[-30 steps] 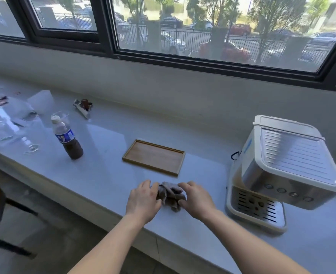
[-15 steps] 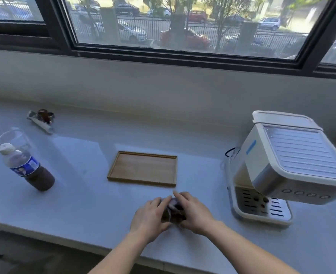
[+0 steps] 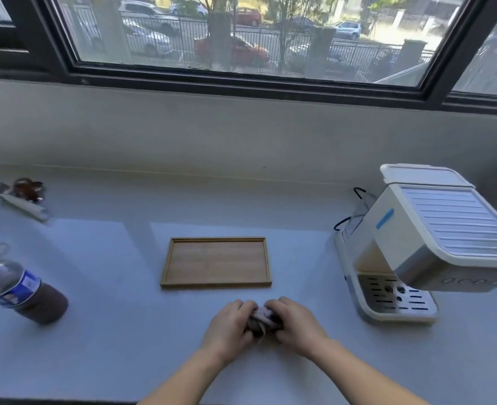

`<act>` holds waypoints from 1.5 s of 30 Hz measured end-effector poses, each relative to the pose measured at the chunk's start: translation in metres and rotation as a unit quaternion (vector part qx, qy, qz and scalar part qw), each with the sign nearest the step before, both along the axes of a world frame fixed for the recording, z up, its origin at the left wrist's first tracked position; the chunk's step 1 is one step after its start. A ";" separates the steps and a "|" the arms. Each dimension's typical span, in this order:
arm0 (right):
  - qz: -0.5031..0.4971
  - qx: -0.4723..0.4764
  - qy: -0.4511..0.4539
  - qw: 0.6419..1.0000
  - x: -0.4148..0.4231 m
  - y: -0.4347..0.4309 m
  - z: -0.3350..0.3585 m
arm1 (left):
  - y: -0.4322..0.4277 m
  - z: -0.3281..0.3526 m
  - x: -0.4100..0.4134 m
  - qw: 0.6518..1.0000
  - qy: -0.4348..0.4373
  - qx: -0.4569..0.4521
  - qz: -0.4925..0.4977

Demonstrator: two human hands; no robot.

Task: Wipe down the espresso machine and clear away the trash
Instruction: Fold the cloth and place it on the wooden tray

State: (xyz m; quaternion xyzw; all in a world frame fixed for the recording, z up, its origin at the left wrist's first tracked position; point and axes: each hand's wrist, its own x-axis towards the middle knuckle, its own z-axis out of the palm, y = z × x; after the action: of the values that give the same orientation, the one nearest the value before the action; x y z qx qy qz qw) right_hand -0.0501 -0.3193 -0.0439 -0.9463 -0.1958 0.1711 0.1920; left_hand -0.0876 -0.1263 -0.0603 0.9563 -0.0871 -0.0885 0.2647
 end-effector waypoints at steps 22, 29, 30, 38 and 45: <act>0.076 0.036 -0.081 0.993 0.098 0.084 0.051 | 0.081 0.063 0.078 0.994 -0.094 0.026 0.051; 0.073 0.037 -0.064 0.995 0.120 0.101 0.042 | 0.097 0.057 0.100 0.996 -0.075 0.004 0.055; 0.072 0.035 -0.060 0.995 0.122 0.103 0.041 | 0.099 0.055 0.103 0.996 -0.073 0.003 0.055; 0.066 0.008 -0.024 0.998 0.137 0.116 0.027 | 0.109 0.037 0.117 0.998 -0.049 0.014 0.045; 0.053 -0.002 -0.008 0.999 0.140 0.120 0.019 | 0.111 0.029 0.125 0.999 -0.025 0.026 0.036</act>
State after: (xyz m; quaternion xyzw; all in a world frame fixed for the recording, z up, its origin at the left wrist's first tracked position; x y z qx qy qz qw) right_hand 0.0899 -0.1990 -0.0253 -0.9362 -0.2475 0.1737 0.1795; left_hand 0.0372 -0.0158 -0.0311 0.9674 -0.0565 -0.0570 0.2403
